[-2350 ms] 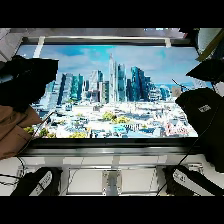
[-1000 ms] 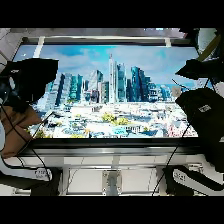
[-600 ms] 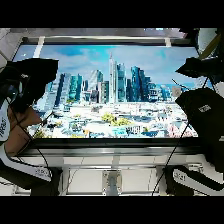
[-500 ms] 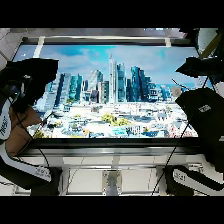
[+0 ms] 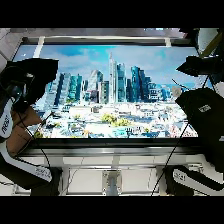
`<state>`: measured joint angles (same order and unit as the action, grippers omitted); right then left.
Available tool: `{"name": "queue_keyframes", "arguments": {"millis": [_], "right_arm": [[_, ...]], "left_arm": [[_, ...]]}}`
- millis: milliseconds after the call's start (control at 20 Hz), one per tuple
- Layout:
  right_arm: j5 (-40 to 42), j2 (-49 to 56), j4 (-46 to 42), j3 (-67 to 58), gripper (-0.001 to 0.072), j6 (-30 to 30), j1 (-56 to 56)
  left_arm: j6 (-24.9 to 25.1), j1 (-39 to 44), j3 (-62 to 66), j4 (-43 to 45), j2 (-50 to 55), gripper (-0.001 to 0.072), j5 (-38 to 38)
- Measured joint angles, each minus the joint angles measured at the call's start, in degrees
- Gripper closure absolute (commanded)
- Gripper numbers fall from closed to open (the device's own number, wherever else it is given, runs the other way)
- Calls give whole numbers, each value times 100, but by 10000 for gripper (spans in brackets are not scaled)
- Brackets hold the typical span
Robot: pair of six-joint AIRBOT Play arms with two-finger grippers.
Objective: Fold the clothes and pants, and hang the long-sleeved shirts on hangers.
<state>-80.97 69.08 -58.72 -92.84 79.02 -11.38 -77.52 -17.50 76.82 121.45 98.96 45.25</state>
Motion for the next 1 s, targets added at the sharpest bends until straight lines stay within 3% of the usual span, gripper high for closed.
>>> {"name": "queue_keyframes", "arguments": {"millis": [50, 100, 150, 200, 350, 450, 600, 950, 1000], "right_arm": [[2, 2, 0, 0, 700, 0, -2], [2, 11, 0, 0, 700, 0, -2], [4, 13, -2, 0, 700, 0, -2], [7, 15, -2, 0, 700, 0, -2], [7, 22, -7, 0, 700, 0, -2], [9, 24, -2, 0, 700, -2, -2], [7, 22, -7, 0, 700, -2, 0], [11, 22, -15, 0, 700, -4, 0], [11, 22, -17, 0, 700, -4, -2]], "left_arm": [[0, 2, 0, 2, 0, 668, -26], [0, 9, 4, 2, 0, 592, -28], [0, 17, 22, 2, -9, 245, -22], [0, 42, 52, 2, -31, 24, 15], [-48, 160, 146, -17, -155, 42, 415], [-63, 219, 175, -114, -208, 140, 894], [177, 227, 190, -361, -210, 140, 1281], [437, 229, 199, 33, 151, 148, 774], [450, 229, 201, 129, 197, 219, 643]]}}
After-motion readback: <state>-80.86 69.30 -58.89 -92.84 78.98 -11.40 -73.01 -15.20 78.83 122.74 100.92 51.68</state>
